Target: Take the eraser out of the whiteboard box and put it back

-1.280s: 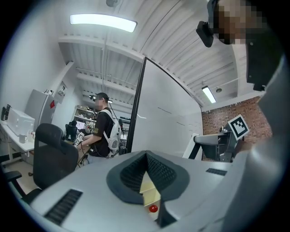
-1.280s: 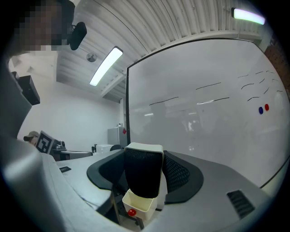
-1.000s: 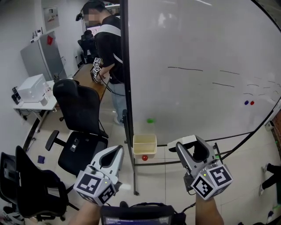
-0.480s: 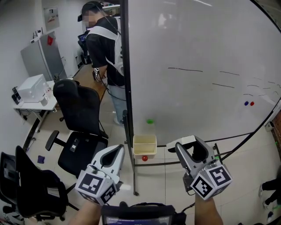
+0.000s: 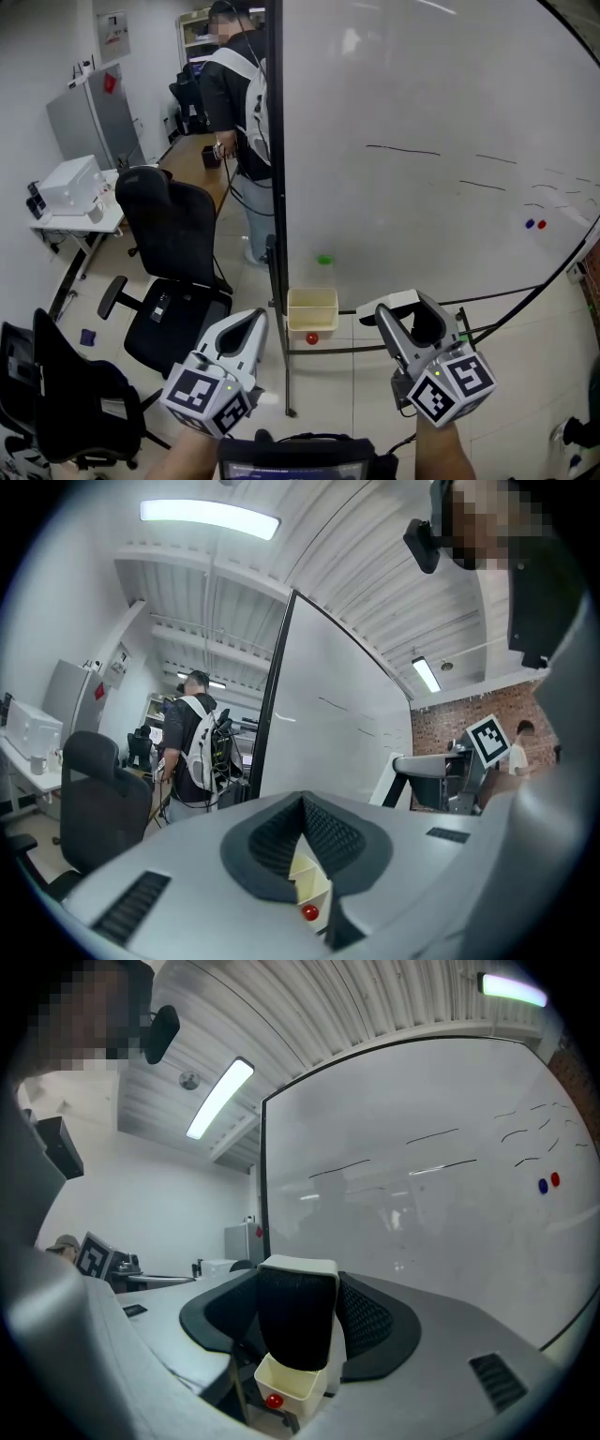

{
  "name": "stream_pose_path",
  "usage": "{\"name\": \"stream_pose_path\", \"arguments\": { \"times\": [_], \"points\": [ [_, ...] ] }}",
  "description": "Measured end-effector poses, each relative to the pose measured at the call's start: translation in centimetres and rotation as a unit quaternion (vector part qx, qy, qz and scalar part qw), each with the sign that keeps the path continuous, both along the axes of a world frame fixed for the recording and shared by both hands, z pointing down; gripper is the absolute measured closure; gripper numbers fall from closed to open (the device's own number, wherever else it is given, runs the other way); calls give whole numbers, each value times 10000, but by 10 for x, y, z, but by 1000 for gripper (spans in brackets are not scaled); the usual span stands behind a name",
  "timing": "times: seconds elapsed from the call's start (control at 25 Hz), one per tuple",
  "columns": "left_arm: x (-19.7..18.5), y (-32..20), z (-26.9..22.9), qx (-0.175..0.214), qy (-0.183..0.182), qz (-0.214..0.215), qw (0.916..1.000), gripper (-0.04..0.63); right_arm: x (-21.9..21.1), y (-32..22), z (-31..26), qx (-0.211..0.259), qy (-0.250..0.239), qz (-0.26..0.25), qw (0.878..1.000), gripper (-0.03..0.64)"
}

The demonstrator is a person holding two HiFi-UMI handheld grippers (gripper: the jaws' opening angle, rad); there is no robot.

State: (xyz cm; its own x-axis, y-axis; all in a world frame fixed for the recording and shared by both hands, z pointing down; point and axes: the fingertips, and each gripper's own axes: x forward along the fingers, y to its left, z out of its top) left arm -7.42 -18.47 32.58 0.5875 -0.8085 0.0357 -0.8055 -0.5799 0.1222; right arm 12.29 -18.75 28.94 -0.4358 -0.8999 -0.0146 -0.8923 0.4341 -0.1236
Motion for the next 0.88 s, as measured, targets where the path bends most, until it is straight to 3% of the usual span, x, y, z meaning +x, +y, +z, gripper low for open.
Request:
{"name": "stream_pose_path", "arguments": {
  "times": [0.44,0.88],
  "points": [
    [-19,-13,0,-69,181,-213,9996,560,-13,-16,0,-3,0,-83,10000,334],
    [-32,-24,4,-81,126,-324,9994,560,-29,-33,5,-41,19,-178,9998,334]
  ]
}}
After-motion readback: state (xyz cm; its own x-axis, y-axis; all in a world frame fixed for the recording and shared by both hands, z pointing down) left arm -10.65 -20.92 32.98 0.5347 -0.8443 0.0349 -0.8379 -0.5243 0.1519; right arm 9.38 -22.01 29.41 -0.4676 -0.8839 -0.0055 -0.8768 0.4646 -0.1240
